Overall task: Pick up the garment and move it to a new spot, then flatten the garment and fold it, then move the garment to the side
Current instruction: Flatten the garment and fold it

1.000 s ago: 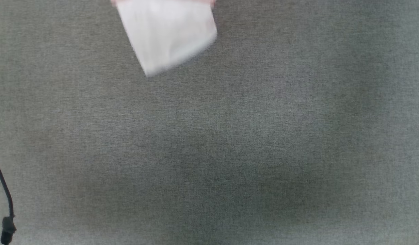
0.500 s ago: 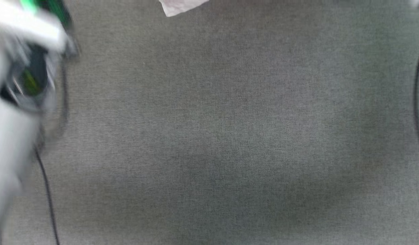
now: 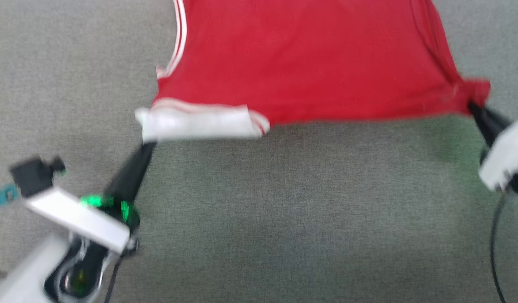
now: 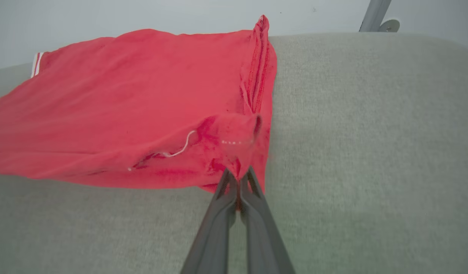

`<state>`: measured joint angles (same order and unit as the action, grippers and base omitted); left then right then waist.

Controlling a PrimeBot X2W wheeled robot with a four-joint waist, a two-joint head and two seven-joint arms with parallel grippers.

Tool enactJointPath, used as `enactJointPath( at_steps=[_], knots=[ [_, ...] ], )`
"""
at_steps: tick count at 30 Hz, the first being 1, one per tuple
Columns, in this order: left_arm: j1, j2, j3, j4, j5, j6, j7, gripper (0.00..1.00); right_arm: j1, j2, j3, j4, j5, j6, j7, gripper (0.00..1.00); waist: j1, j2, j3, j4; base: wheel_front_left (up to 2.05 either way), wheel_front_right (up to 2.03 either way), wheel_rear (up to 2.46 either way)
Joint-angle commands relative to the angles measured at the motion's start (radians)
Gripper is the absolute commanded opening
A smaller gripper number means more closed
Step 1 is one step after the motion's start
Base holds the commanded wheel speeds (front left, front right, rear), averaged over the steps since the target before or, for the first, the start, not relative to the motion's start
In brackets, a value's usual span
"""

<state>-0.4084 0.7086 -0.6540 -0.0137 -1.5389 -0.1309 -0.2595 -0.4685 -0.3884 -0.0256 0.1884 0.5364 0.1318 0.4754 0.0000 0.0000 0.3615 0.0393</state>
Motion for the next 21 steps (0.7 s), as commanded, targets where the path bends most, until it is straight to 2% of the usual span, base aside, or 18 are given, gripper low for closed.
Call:
enactJointPath(
  at_steps=[1, 6, 12, 18, 21],
  knots=[
    [0.048, 0.02, 0.004, -0.033, 0.015, 0.001, -0.004, 0.0, 0.062, 0.005, -0.025, -0.054, 0.016, -0.002, 0.028, 0.0, 0.0, 0.0, -0.019, 0.001, 0.0, 0.0, 0.0],
    [0.227, 0.086, 0.043, -0.157, 0.036, 0.001, -0.006, 0.0, 0.292, 0.045, -0.131, -0.274, 0.027, -0.002, 0.145, 0.0, 0.0, 0.0, -0.043, 0.004, 0.0, 0.0, 0.0],
    [0.431, 0.129, 0.088, -0.273, 0.09, 0.001, -0.007, 0.0, 0.495, 0.121, -0.217, -0.466, 0.018, -0.002, 0.254, 0.0, 0.0, 0.0, -0.047, -0.003, 0.0, 0.0, 0.0],
    [0.512, 0.148, 0.12, -0.351, 0.12, 0.001, -0.007, 0.0, 0.557, 0.163, -0.247, -0.561, 0.021, -0.002, 0.3, 0.0, 0.0, 0.0, -0.037, -0.015, 0.0, 0.0, 0.0],
    [0.44, 0.162, 0.122, -0.37, 0.141, 0.001, 0.014, 0.0, 0.515, 0.182, -0.256, -0.573, 0.017, -0.002, 0.302, 0.0, 0.0, 0.0, -0.026, -0.022, 0.0, 0.0, 0.0]
  ],
)
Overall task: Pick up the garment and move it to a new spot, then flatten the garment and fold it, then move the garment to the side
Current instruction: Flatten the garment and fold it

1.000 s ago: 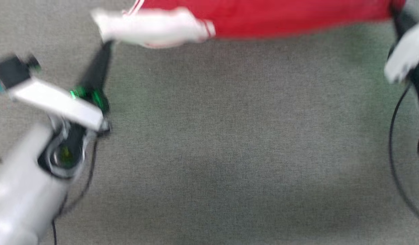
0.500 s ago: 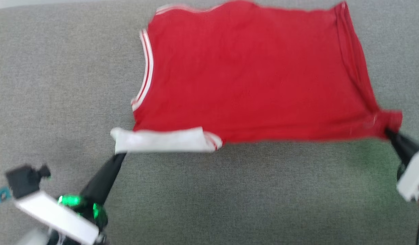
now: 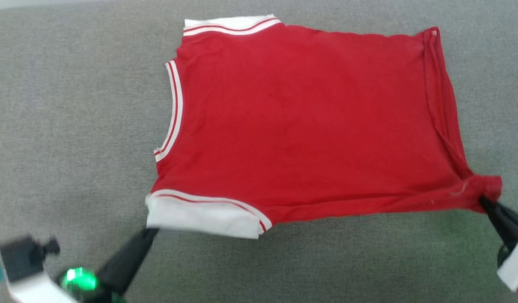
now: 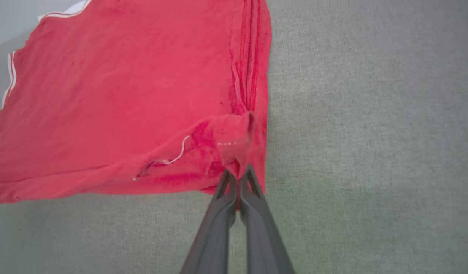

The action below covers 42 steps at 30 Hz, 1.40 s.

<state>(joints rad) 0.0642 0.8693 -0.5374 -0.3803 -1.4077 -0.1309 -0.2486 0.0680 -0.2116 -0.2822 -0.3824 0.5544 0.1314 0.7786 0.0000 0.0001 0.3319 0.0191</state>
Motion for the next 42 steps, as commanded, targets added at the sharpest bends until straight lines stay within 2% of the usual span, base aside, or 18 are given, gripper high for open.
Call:
enactJointPath(
  at_steps=[1, 5, 11, 16, 24, 28, 29, 30, 31, 32, 38, 42],
  knots=[
    [-0.062, -0.002, 0.005, -0.002, 0.004, 0.001, 0.016, 0.0, -0.038, 0.006, 0.005, 0.004, 0.0, -0.001, -0.001, 0.0, 0.0, -0.0001, 0.01, -0.005, 0.0, 0.0, 0.0],
    [-0.235, -0.022, -0.007, 0.041, -0.024, 0.001, 0.096, 0.0, -0.133, 0.006, 0.019, 0.05, -0.005, -0.001, -0.012, 0.0, 0.0, -0.0001, 0.043, -0.014, 0.0, 0.0, 0.0],
    [-0.518, -0.097, -0.02, 0.193, -0.077, 0.001, 0.2, 0.0, -0.294, -0.008, 0.06, 0.159, -0.02, -0.001, -0.033, 0.0, 0.0, -0.0001, 0.106, -0.029, 0.0, 0.0, 0.0],
    [-0.689, -0.152, -0.037, 0.342, -0.095, 0.001, 0.249, 0.0, -0.393, -0.017, 0.069, 0.246, -0.029, -0.001, -0.073, 0.0, 0.0, -0.0001, 0.152, -0.033, 0.0, 0.0, 0.0],
    [-0.8, -0.202, -0.072, 0.54, -0.1, 0.001, 0.264, 0.0, -0.465, -0.024, 0.111, 0.364, -0.04, -0.001, -0.146, 0.0, 0.0, -0.0001, 0.195, -0.039, 0.0, 0.0, 0.0],
    [-0.82, -0.197, -0.104, 0.6, -0.068, 0.001, 0.256, 0.0, -0.481, -0.029, 0.134, 0.41, -0.046, -0.001, -0.187, 0.0, 0.0, -0.0001, 0.2, -0.039, 0.0, 0.0, 0.0],
    [-0.826, -0.194, -0.115, 0.613, -0.056, 0.001, 0.251, 0.05, -0.484, -0.031, 0.141, 0.417, -0.048, -0.001, -0.195, 0.09, 0.0, -0.0001, 0.199, -0.039, 0.0, 0.0, 0.0],
    [-0.833, -0.185, -0.127, 0.629, -0.029, 0.001, 0.242, 0.45, -0.486, -0.036, 0.148, 0.422, -0.053, -0.001, -0.206, 0.43, 0.0, -0.0001, 0.196, -0.038, 0.0, 0.0, 0.0],
    [-0.839, -0.181, -0.142, 0.64, -0.019, 0.001, 0.237, 1.0, -0.487, -0.038, 0.15, 0.429, -0.059, -0.001, -0.221, 0.94, 0.0, -0.0001, 0.192, -0.037, 0.0, 0.0, 0.0],
    [-0.847, -0.177, -0.159, 0.647, 0.001, 0.001, 0.23, 1.0, -0.487, -0.044, 0.153, 0.433, -0.068, -0.001, -0.234, 1.0, 0.0, -0.0001, 0.185, -0.036, 0.0, 0.0, 0.0],
    [-0.877, -0.106, -0.256, 0.669, 0.118, 0.001, 0.211, 1.0, -0.455, -0.058, 0.149, 0.434, -0.083, -0.001, -0.284, 1.0, 0.0, -0.0001, 0.122, -0.024, 0.0, 0.0, 0.0],
    [-0.875, -0.043, -0.322, 0.628, 0.135, 0.001, 0.282, 1.0, -0.426, -0.06, 0.145, 0.412, -0.088, -0.001, -0.302, 1.0, 0.0, -0.0001, 0.067, -0.022, 0.0, 0.0, 0.0]
  ],
)
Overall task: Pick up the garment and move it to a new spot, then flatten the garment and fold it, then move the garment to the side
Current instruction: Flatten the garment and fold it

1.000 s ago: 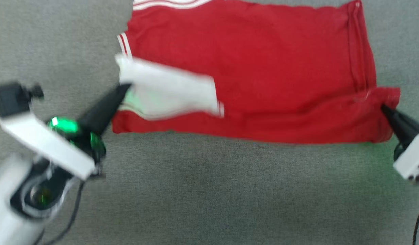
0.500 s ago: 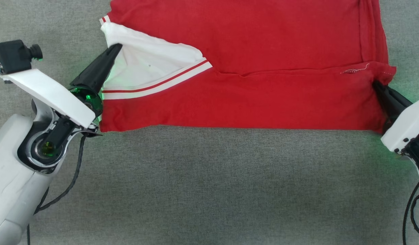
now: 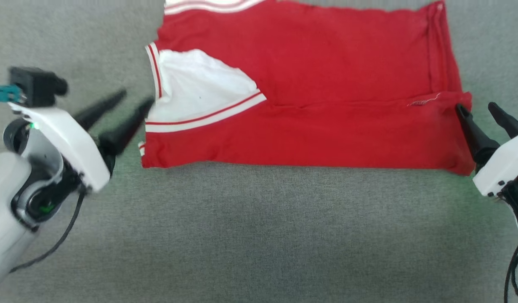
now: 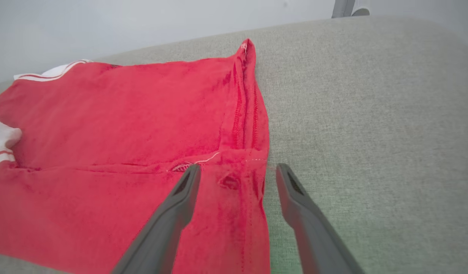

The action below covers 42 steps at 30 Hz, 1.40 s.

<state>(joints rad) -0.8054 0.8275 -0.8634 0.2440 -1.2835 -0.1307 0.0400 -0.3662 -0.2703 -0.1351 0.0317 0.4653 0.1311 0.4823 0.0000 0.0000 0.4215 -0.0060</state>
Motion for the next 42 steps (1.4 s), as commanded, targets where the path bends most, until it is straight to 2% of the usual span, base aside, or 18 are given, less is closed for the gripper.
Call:
enactJointPath(
  at_steps=[1, 4, 9, 14, 18, 19, 20, 21, 26, 33, 36, 39, 40, 41, 42],
  knots=[
    [0.001, 0.022, -0.018, -0.014, 0.008, 0.001, 0.035, 1.0, 0.012, 0.0, 0.0, -0.009, 0.002, -0.001, -0.006, 1.0, 0.0, 0.0, -0.032, 0.002, 0.0, 0.0, 0.0],
    [0.003, 0.068, -0.074, -0.054, -0.003, 0.009, 0.173, 1.0, 0.025, 0.004, 0.004, -0.026, 0.004, -0.001, -0.001, 1.0, 0.0, 0.0, -0.049, -0.003, 0.0, 0.0, 0.0],
    [-0.015, 0.105, -0.126, -0.109, -0.037, 0.067, 0.364, 1.0, 0.024, 0.017, 0.02, -0.052, 0.01, -0.001, 0.008, 1.0, 0.0, 0.0, -0.039, -0.028, 0.0, 0.0, 0.0],
    [-0.021, 0.087, -0.123, -0.08, -0.089, 0.09, 0.422, 1.0, 0.013, 0.025, 0.039, -0.057, 0.011, -0.001, 0.007, 1.0, 0.0, 0.0, -0.006, -0.064, 0.0, 0.0, 0.0],
    [-0.024, 0.085, -0.149, -0.005, -0.044, 0.094, 0.432, 1.0, 0.004, 0.026, 0.054, -0.054, 0.012, -0.001, 0.003, 1.0, 0.0, 0.0, 0.011, -0.087, 0.0, 0.0, 0.0],
    [-0.021, 0.075, -0.148, 0.007, -0.055, 0.082, 0.428, 0.63, 0.004, 0.026, 0.056, -0.053, 0.013, -0.001, 0.002, 1.0, 0.0, 0.0, 0.013, -0.09, 0.0, 0.0, 0.0],
    [-0.017, 0.065, -0.143, 0.015, -0.069, 0.073, 0.421, 0.12, 0.005, 0.025, 0.056, -0.052, 0.012, -0.001, 0.004, 1.0, 0.0, 0.0, 0.015, -0.092, 0.0, 0.0, 0.0],
    [-0.013, 0.056, -0.139, 0.021, -0.079, 0.067, 0.418, 0.0, 0.007, 0.022, 0.056, -0.05, 0.011, -0.001, 0.008, 1.0, 0.0, 0.0, 0.016, -0.093, 0.0, 0.0, 0.0],
    [-0.023, 0.044, -0.143, 0.029, -0.069, 0.041, 0.404, 0.0, 0.021, -0.022, 0.079, -0.05, 0.009, -0.001, 0.087, 1.0, 0.0, 0.0, 0.022, -0.08, 0.0, 0.0, 0.0],
    [-0.046, 0.011, -0.143, 0.017, -0.05, 0.023, 0.38, 0.0, -0.001, -0.109, 0.147, -0.062, 0.017, -0.001, 0.34, 1.0, 0.0, 0.0, 0.051, -0.045, 0.0, 0.0, 0.0],
    [-0.052, -0.003, -0.144, 0.023, -0.038, 0.018, 0.363, 0.0, -0.015, -0.114, 0.174, -0.038, 0.016, -0.001, 0.42, 1.0, 0.0, 0.0, 0.062, -0.031, 0.0, 0.0, 0.0],
    [-0.051, -0.019, -0.144, 0.033, -0.041, 0.017, 0.351, 0.0, -0.025, -0.108, 0.186, -0.016, 0.014, -0.001, 0.443, 1.0, 0.0, 0.0, 0.063, -0.021, 0.0, 0.0, 0.0],
    [-0.05, -0.026, -0.146, 0.039, -0.042, 0.014, 0.345, 0.0, -0.024, -0.104, 0.186, -0.005, 0.014, 0.0, 0.453, 0.87, 0.0, 0.0, 0.06, -0.016, 0.0, 0.0, 0.0],
    [-0.047, -0.034, -0.146, 0.045, -0.045, 0.012, 0.339, 0.0, -0.021, -0.105, 0.195, 0.002, 0.014, 0.0, 0.463, 0.36, 0.0, 0.0, 0.057, -0.012, 0.0, 0.0, 0.0],
    [-0.043, -0.043, -0.147, 0.052, -0.047, 0.01, 0.333, 0.0, -0.016, -0.106, 0.201, 0.004, 0.021, 0.0, 0.469, 0.0, 0.0, 0.0, 0.052, -0.008, 0.0, 0.0, 0.0]
  ],
)
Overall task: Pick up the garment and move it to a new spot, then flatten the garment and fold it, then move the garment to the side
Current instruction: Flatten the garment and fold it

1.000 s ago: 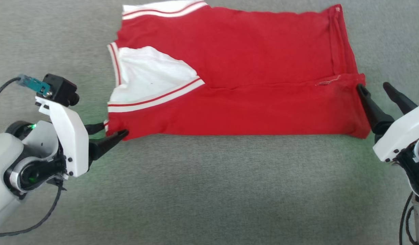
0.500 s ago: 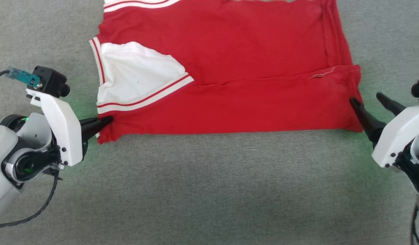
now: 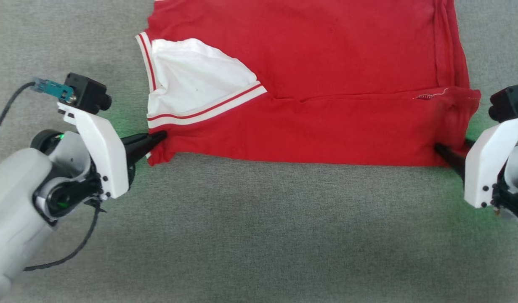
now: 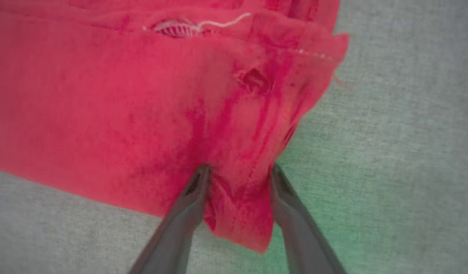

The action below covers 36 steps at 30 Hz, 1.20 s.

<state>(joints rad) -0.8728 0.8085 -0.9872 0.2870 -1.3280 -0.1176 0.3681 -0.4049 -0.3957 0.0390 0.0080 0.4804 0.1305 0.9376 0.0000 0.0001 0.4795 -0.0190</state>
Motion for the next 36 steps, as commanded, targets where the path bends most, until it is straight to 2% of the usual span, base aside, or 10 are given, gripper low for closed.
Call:
enactJointPath(
  at_steps=[1, 6, 12, 25, 27, 28, 29, 30, 31, 36],
  knots=[
    [0.03, -0.03, -0.026, 0.016, -0.002, -0.004, -0.002, 0.0, 0.029, 0.02, 0.023, 0.029, 0.012, 0.0, 0.01, 0.0, 0.0, -0.0001, -0.014, 0.01, 0.0, 0.0, 0.0],
    [0.071, -0.033, -0.031, 0.025, -0.02, -0.011, -0.04, 0.0, 0.059, -0.008, -0.007, 0.007, 0.018, 0.0, -0.015, 0.0, 0.0, -0.0001, -0.066, 0.03, 0.0, 0.0, 0.0],
    [0.197, 0.036, -0.038, -0.085, -0.036, -0.01, -0.12, 0.0, 0.15, -0.061, -0.016, -0.06, 0.045, 0.0, 0.025, 0.0, 0.0, -0.0001, -0.136, 0.057, 0.0, 0.0, 0.0],
    [0.44, 0.158, -0.037, -0.362, -0.077, 0.127, -0.281, 0.0, 0.349, -0.096, -0.12, -0.21, 0.094, 0.0, 0.095, 0.0, 0.0, -0.0001, -0.163, 0.078, 0.0, 0.0, 0.0],
    [0.447, 0.161, -0.035, -0.376, -0.072, 0.136, -0.291, 0.02, 0.347, -0.088, -0.127, -0.221, 0.084, 0.0, 0.08, 0.2, 0.0, -0.0001, -0.162, 0.077, 0.0, 0.0, 0.0],
    [0.448, 0.162, -0.034, -0.381, -0.069, 0.137, -0.292, 0.06, 0.347, -0.086, -0.126, -0.222, 0.079, 0.0, 0.076, 0.78, 0.0, -0.0001, -0.161, 0.076, 0.0, 0.0, 0.0],
    [0.449, 0.166, -0.033, -0.389, -0.066, 0.135, -0.295, 0.16, 0.347, -0.082, -0.124, -0.226, 0.075, 0.0, 0.072, 1.0, 0.0, -0.0001, -0.161, 0.074, 0.0, 0.0, 0.0],
    [0.446, 0.172, -0.026, -0.395, -0.061, 0.136, -0.305, 0.48, 0.344, -0.075, -0.129, -0.234, 0.069, 0.0, 0.066, 1.0, 0.0, -0.0001, -0.16, 0.072, 0.0, 0.0, 0.0],
    [0.444, 0.18, -0.018, -0.398, -0.06, 0.143, -0.315, 1.0, 0.338, -0.067, -0.133, -0.242, 0.067, 0.0, 0.056, 1.0, 0.0, -0.0001, -0.158, 0.068, 0.0, 0.0, 0.0],
    [0.442, 0.216, 0.033, -0.414, -0.074, 0.163, -0.384, 1.0, 0.296, -0.016, -0.147, -0.291, 0.026, 0.0, -0.067, 1.0, 0.0, -0.0001, -0.147, 0.04, 0.0, 0.0, 0.0]
  ],
)
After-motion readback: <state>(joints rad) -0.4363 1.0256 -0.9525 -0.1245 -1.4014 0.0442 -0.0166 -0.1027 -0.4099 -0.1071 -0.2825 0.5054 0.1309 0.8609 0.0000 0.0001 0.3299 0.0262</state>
